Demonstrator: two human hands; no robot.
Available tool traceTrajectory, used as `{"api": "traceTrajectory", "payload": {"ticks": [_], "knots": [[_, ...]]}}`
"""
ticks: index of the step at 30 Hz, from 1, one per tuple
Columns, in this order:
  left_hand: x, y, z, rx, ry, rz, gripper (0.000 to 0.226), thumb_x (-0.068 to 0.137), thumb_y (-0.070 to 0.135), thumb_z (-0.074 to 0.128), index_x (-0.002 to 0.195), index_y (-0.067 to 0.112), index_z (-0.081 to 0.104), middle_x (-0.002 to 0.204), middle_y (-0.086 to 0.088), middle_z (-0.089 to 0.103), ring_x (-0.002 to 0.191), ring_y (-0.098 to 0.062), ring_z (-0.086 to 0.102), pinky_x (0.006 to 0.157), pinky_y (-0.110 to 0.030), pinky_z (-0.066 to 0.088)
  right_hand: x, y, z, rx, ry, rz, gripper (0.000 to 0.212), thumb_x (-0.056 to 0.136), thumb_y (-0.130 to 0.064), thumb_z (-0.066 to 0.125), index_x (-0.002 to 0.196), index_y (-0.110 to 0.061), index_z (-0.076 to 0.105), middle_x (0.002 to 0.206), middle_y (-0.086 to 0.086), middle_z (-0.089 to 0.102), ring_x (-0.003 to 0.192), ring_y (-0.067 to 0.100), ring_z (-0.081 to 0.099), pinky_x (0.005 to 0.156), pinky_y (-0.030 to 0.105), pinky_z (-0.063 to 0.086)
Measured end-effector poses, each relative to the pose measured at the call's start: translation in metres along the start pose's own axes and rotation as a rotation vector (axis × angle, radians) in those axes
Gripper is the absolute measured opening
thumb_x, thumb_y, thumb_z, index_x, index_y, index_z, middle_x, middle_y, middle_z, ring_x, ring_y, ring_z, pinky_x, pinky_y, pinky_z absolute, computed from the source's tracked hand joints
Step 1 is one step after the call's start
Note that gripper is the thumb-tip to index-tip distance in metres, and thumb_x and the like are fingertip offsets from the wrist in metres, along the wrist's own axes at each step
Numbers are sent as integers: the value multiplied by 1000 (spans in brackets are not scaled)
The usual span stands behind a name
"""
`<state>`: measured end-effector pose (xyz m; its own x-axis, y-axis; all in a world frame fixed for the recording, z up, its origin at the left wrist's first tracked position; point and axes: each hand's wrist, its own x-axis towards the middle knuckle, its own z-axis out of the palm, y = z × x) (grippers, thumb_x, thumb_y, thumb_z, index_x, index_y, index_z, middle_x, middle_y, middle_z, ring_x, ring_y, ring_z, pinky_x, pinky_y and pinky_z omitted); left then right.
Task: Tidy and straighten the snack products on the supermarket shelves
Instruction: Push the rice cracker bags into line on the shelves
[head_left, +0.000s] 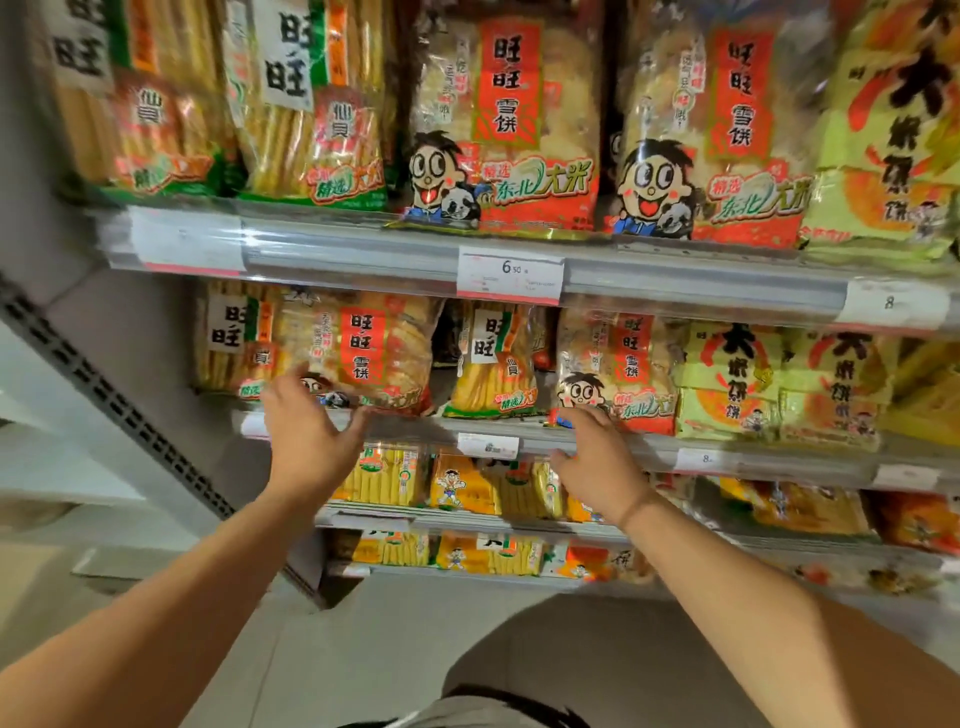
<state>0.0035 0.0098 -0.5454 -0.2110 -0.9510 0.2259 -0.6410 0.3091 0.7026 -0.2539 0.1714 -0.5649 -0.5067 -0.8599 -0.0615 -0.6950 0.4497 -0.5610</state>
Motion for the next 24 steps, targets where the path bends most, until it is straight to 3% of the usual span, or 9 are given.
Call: {"api": "traceTrajectory", "payload": {"ticks": [2,5,9,12,16,19,21,24], "knots": [[21,-4,-15,-99,10,-123,95,77,28,82,148,4,24,145,-19,30,137,-32,29,115,-42,27,9,-19,1,94,16,-23,58,92,-24,63,144,-19,40,149,3,39,130,22,44,104,26,33],[41,-7,-24,-253,-85,-140,110,72,27,86,154,15,13,152,-10,26,140,-27,31,118,-46,27,27,-45,5,202,31,5,64,91,-33,64,147,-21,35,148,3,44,106,18,60,87,25,45],[50,-10,-19,-307,-129,-166,117,72,29,85,157,22,4,155,-9,26,143,-26,29,118,-49,27,50,-64,10,323,20,113,79,88,-41,67,151,-17,25,150,6,42,133,25,44,99,27,34],[56,-12,-14,-317,-102,-178,114,71,32,86,156,22,11,151,-9,32,139,-27,35,115,-50,31,60,-69,13,329,22,202,89,84,-49,68,152,-17,20,145,6,46,130,27,46,101,32,37],[64,-15,-10,-164,-104,-212,100,66,44,86,145,19,31,141,-10,36,129,-31,41,109,-52,38,72,-72,14,279,31,284,91,81,-54,70,148,-11,25,135,7,53,122,30,52,93,31,42],[69,-16,-9,-179,-136,-187,84,61,44,89,124,17,41,123,-6,50,111,-22,52,94,-37,48,80,-71,15,174,11,312,87,84,-52,68,146,-6,28,129,9,55,117,30,55,90,31,45],[68,-17,-8,-234,-174,-177,73,63,40,88,113,21,38,105,3,55,90,-6,54,73,-18,44,84,-69,15,113,-4,303,83,85,-51,67,144,-4,32,120,9,57,109,27,57,85,30,46],[66,-18,-5,-278,-169,-164,69,68,36,87,111,22,35,95,13,52,84,5,48,65,-14,36,89,-63,16,50,-25,292,81,86,-50,67,145,-5,34,128,12,59,115,32,57,85,30,46]]}}
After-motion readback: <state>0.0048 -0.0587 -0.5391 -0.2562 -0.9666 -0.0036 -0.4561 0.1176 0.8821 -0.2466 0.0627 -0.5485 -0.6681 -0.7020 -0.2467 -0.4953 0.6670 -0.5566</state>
